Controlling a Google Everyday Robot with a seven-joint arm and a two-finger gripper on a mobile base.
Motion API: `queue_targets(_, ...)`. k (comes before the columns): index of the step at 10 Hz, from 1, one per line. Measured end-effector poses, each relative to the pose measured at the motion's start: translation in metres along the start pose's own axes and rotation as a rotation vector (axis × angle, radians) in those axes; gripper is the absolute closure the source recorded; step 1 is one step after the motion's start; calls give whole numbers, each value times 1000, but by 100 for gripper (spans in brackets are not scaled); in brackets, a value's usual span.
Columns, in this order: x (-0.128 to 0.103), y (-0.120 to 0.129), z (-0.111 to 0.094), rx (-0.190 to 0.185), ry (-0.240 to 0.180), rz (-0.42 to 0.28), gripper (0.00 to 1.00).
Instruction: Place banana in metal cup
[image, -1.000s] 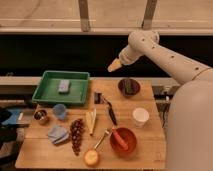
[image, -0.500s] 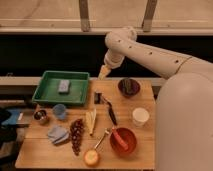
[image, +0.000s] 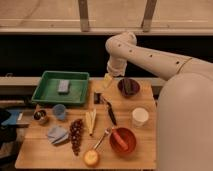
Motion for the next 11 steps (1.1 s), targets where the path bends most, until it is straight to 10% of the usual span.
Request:
queue_targets(7,5,5,4,-22,32,-14,20)
queue_targets(11,16,55,23,-83,89,-73,20)
